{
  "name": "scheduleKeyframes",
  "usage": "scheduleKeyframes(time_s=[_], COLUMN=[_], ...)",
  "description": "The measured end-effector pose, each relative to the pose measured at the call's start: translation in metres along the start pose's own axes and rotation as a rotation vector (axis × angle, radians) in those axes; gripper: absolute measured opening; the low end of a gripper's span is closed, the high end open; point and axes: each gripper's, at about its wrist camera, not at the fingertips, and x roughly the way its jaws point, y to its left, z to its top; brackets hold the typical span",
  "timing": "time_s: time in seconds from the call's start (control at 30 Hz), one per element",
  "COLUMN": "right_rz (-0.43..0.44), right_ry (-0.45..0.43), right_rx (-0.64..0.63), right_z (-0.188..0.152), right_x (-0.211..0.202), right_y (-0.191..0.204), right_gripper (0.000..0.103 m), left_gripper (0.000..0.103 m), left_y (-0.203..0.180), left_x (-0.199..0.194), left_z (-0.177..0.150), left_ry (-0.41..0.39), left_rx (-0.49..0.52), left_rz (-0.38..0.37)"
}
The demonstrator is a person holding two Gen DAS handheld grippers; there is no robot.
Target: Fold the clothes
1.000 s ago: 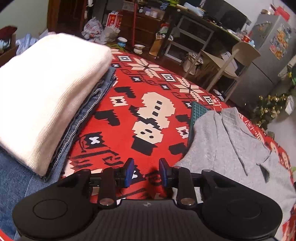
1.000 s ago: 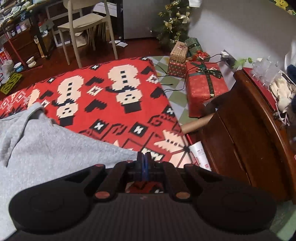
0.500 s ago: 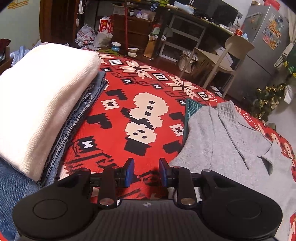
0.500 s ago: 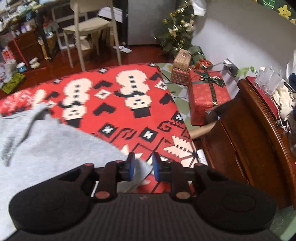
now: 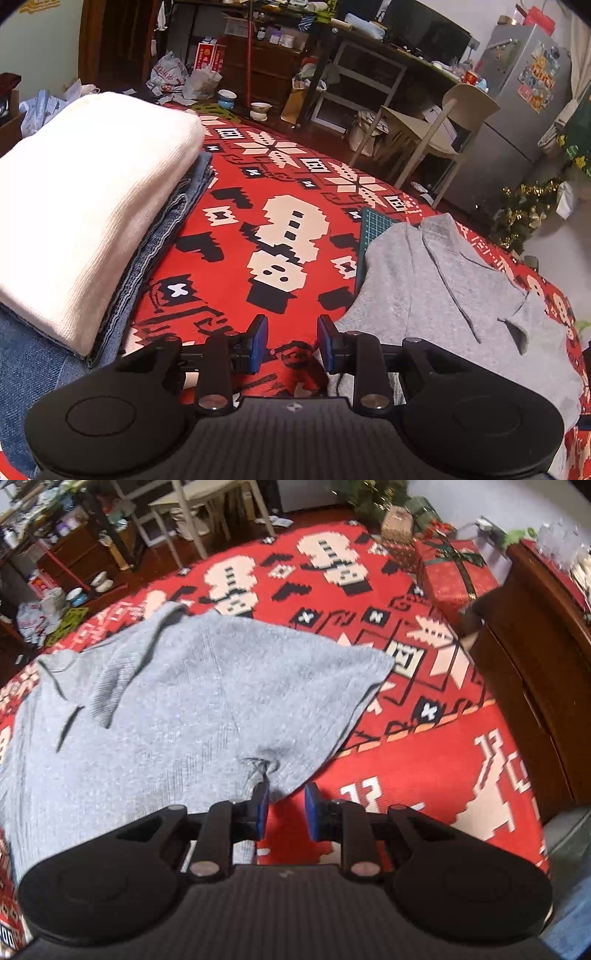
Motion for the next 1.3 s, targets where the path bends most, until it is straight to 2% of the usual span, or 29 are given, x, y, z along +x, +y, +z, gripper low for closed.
scheduleKeyframes(time_s=[0.1,0.17,0.2,0.23,0.43,0.57,0.67,0.77,0.8,0.83,0.93,1.03,1.17,1.23,1.3], right_rz=[-0.028,-0.046,-0.055,-0.064,-0.073,-0.039,-0.038,-0.038,-0.039,-0.028,0.056,0.15,0.271,0.306,0.327], right_ry=[0.003,0.005,0.006,0.007,0.036,0.043,0.019,-0.073,-0.103,-0.144,-0.237,-0.286,-0.317,-0.323,-0.289], right_rx=[-0.013,-0.022,-0.026,-0.03,-0.065,-0.011,0.013,-0.028,-0.042,-0.052,-0.045,-0.042,-0.02,0.014,0.037], right_z=[-0.001,-0.001,-0.002,-0.002,-0.005,-0.004,-0.003,0.0,0.002,0.004,0.007,0.009,0.0,-0.007,-0.011], right_x=[0.006,0.01,0.012,0.014,0.004,-0.003,-0.01,-0.031,-0.04,-0.049,-0.07,-0.075,-0.062,-0.053,-0.038], right_y=[0.006,0.01,0.013,0.015,0.007,-0.008,-0.009,0.006,0.013,0.022,0.048,0.077,0.114,0.124,0.13], right_gripper=[0.023,0.019,0.006,0.004,0.004,0.006,0.019,0.029,0.035,0.043,0.055,0.057,0.06,0.062,0.062], left_gripper=[0.027,0.027,0.027,0.027,0.027,0.027,0.027,0.027,0.027,0.027,0.021,0.019,0.019,0.021,0.022], left_y=[0.003,0.005,0.005,0.004,0.005,0.007,0.014,0.024,0.026,0.028,0.029,0.03,0.032,0.031,0.025], left_x=[0.002,0.004,0.004,0.005,0.003,0.004,0.004,0.003,0.004,0.004,0.004,0.011,0.019,0.021,0.022], left_z=[0.001,0.001,0.001,0.001,0.003,0.004,0.006,0.008,0.009,0.01,0.011,0.01,0.008,0.007,0.005], left_ry=[0.008,0.012,0.013,0.013,0.01,0.017,0.036,0.047,0.047,0.045,0.042,0.086,0.143,0.154,0.152], left_rx=[-0.023,-0.031,-0.031,-0.03,-0.034,-0.035,-0.065,-0.128,-0.148,-0.162,-0.176,-0.207,-0.266,-0.285,-0.272], left_rz=[-0.01,-0.016,-0.016,-0.016,-0.022,-0.021,-0.041,-0.07,-0.075,-0.076,-0.086,-0.158,-0.262,-0.296,-0.293])
